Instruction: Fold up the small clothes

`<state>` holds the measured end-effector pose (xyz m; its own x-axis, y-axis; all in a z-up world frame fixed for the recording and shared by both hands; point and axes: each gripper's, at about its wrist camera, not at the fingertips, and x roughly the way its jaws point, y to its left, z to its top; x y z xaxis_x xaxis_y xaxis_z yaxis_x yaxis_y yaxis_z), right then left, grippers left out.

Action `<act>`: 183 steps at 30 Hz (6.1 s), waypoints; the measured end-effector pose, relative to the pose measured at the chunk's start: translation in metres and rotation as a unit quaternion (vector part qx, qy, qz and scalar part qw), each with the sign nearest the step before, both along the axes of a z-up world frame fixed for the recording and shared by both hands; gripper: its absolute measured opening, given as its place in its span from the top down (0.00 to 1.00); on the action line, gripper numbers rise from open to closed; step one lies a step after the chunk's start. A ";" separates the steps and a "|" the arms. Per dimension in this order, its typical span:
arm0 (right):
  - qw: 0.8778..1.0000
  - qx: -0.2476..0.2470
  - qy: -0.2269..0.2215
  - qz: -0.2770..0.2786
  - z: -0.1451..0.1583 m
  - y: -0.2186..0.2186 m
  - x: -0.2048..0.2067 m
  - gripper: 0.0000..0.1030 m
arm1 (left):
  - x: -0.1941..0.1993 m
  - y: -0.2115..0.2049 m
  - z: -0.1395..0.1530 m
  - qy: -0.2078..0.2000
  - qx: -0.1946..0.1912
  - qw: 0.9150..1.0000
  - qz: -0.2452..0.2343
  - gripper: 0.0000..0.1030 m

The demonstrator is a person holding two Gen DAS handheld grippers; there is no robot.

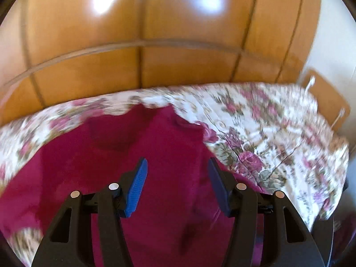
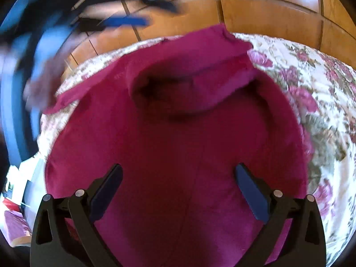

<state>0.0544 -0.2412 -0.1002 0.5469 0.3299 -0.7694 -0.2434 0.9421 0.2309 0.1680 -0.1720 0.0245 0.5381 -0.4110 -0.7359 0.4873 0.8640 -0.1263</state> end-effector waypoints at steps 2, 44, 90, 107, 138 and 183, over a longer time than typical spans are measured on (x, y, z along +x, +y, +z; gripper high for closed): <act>1.000 -0.009 -0.012 0.000 -0.005 0.001 -0.004 0.02 | 0.016 -0.028 -0.016 0.024 0.027 0.999 -0.010 0.46; 0.991 -0.121 -0.016 -0.054 0.030 0.004 0.204 0.97 | -0.099 0.267 -0.032 0.047 -0.318 0.929 0.183 0.93; 0.977 -0.041 0.001 -0.210 0.016 -0.106 0.131 0.33 | 0.053 0.221 -0.092 0.075 -0.040 0.965 0.250 0.79; 0.988 -0.114 -0.030 -0.100 -0.013 -0.004 0.206 0.16 | 0.056 0.193 -0.104 0.060 -0.008 0.968 0.242 0.76; 0.993 -0.111 -0.022 -0.031 -0.019 0.055 0.093 0.02 | -0.151 0.455 -0.084 0.075 -0.240 0.819 0.516 0.61; 0.995 -0.089 -0.035 -0.036 -0.019 0.048 0.093 0.02 | -0.037 0.202 -0.067 0.068 -0.154 0.964 0.205 0.59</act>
